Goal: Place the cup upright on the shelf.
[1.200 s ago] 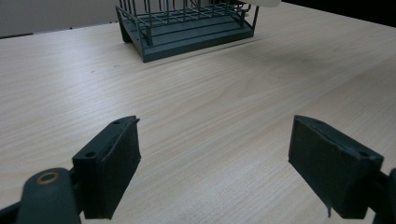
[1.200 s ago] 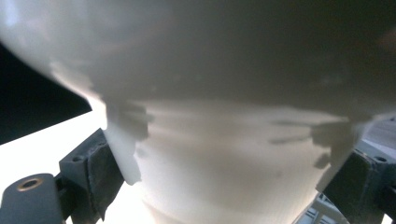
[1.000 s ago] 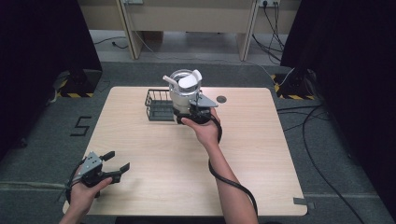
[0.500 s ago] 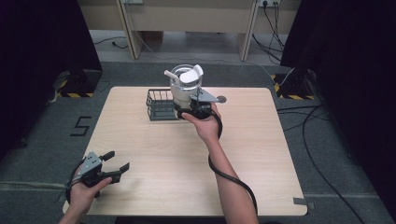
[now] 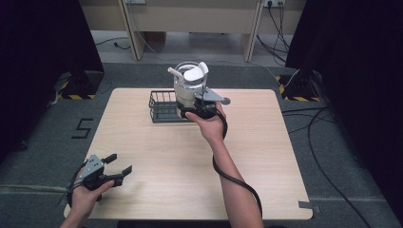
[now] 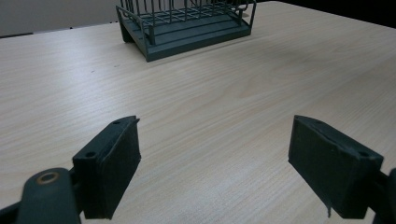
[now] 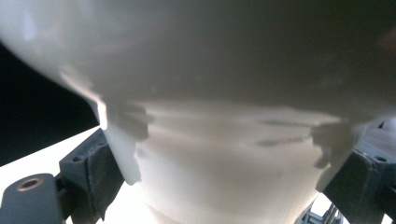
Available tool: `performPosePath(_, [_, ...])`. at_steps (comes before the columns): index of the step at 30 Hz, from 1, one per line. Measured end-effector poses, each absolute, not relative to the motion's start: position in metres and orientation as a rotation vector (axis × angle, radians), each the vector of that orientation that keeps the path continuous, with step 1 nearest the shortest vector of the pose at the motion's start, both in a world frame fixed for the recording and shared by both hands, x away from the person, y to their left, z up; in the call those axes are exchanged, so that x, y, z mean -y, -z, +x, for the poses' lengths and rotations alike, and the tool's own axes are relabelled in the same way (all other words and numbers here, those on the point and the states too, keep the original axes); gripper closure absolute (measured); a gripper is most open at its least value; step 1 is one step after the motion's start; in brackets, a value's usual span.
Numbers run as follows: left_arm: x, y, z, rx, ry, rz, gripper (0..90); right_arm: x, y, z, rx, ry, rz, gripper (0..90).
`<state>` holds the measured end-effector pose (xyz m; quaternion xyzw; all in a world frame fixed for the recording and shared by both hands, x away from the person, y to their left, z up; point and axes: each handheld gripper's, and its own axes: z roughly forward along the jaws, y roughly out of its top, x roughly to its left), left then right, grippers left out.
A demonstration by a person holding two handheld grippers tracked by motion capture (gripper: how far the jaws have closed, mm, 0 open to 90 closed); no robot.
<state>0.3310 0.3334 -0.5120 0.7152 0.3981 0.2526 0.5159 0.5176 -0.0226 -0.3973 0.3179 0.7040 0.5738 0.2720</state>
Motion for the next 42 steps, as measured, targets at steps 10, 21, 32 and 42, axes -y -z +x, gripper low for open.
performPosePath(10, [-0.334, 0.512, 0.331, -0.958, -0.606, 1.717, 16.0, 0.021, 0.391, 0.525, -1.887, -1.536, 0.872, 11.5])
performPosePath(21, [-0.334, 0.512, 0.331, -0.959, -0.604, 1.714, 16.0, 0.016, 0.379, 0.538, -1.871, -1.531, 0.873, 11.6])
performPosePath(32, [-0.335, 0.512, 0.331, -0.959, -0.603, 1.714, 16.0, 0.014, 0.375, 0.552, -1.868, -1.519, 0.900, 11.5])
performPosePath(42, [-0.335, 0.512, 0.331, -0.959, -0.602, 1.713, 16.0, 0.013, 0.373, 0.565, -1.861, -1.500, 0.919, 11.5])
